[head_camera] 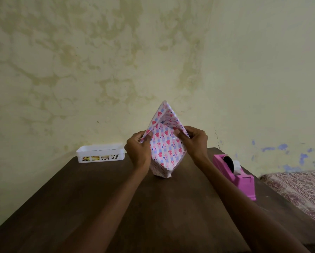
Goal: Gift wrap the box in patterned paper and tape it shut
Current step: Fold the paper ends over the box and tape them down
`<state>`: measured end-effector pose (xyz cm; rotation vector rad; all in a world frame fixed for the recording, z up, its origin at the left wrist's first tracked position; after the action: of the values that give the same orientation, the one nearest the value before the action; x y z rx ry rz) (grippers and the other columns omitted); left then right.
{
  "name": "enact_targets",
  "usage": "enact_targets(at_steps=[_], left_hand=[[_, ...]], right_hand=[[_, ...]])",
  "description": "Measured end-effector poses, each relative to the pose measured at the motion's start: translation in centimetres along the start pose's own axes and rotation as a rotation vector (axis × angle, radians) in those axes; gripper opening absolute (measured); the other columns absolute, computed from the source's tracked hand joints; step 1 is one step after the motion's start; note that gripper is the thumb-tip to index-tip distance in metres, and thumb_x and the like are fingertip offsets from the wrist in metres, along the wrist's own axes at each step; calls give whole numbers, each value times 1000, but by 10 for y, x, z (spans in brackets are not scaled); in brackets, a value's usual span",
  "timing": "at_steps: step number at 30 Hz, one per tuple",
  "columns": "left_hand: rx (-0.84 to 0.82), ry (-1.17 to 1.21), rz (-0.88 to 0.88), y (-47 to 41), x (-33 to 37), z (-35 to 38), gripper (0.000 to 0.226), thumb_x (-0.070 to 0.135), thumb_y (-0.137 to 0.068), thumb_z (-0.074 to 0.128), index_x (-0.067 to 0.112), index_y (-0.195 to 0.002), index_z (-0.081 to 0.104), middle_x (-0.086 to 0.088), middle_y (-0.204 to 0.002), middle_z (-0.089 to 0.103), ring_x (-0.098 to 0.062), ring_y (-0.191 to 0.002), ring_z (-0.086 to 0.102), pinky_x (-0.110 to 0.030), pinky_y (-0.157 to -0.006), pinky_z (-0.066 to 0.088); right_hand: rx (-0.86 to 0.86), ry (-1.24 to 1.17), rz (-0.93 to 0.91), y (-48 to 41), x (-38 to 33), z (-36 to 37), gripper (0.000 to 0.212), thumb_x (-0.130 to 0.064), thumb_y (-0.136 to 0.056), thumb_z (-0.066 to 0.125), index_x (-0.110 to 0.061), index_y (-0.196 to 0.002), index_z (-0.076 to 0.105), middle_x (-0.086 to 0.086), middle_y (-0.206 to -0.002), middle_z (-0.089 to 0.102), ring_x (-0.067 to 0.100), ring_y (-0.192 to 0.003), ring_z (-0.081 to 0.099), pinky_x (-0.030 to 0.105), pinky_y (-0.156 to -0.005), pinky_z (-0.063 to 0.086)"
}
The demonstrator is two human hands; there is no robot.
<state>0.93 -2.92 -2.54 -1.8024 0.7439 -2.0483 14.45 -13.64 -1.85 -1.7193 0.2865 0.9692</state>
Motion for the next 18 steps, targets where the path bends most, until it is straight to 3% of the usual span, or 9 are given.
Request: enact_targets(at_steps=[2, 7, 14, 18], left_hand=[[21, 8, -6, -2, 2, -3, 32, 30, -86, 69, 8, -108, 69, -2, -100, 70, -8, -85, 62, -26, -76, 54], [-5, 5, -61, -10, 0, -8, 32, 32, -85, 70, 9, -106, 69, 3, -93, 66, -8, -80, 61, -29, -75, 55], [-54, 19, -105, -12, -1, -9, 25, 34, -84, 71, 14, -99, 67, 5, -89, 65, -5, -75, 61, -25, -70, 53], [-79, 57, -153, -15, -7, -12, 29, 36, -83, 72, 15, -102, 66, 3, -94, 67, -9, -81, 63, -29, -73, 56]], right_hand=[[-76, -9, -3, 1, -2, 0, 11, -27, -90, 69, -27, -101, 71, -7, -95, 75, 7, -82, 72, 30, -75, 61], [-177, -59, 28, 12, 8, -6, 26, -29, -92, 66, -16, -114, 72, -2, -101, 75, 15, -90, 73, 42, -83, 60], [-123, -53, 80, 12, 10, -4, 20, -24, -95, 62, -18, -110, 73, -2, -99, 76, 14, -87, 73, 45, -84, 59], [-95, -10, 57, 10, 9, -1, 24, -23, -96, 61, -13, -115, 72, -1, -98, 75, 16, -87, 72, 45, -83, 59]])
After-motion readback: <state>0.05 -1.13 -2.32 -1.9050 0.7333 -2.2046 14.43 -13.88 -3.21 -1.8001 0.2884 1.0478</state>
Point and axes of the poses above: each hand's wrist, its own y-axis away from the middle knuckle, its own z-axis out of the palm, x = y × z, the point moved 1 cm from there along -y, towards the middle knuckle
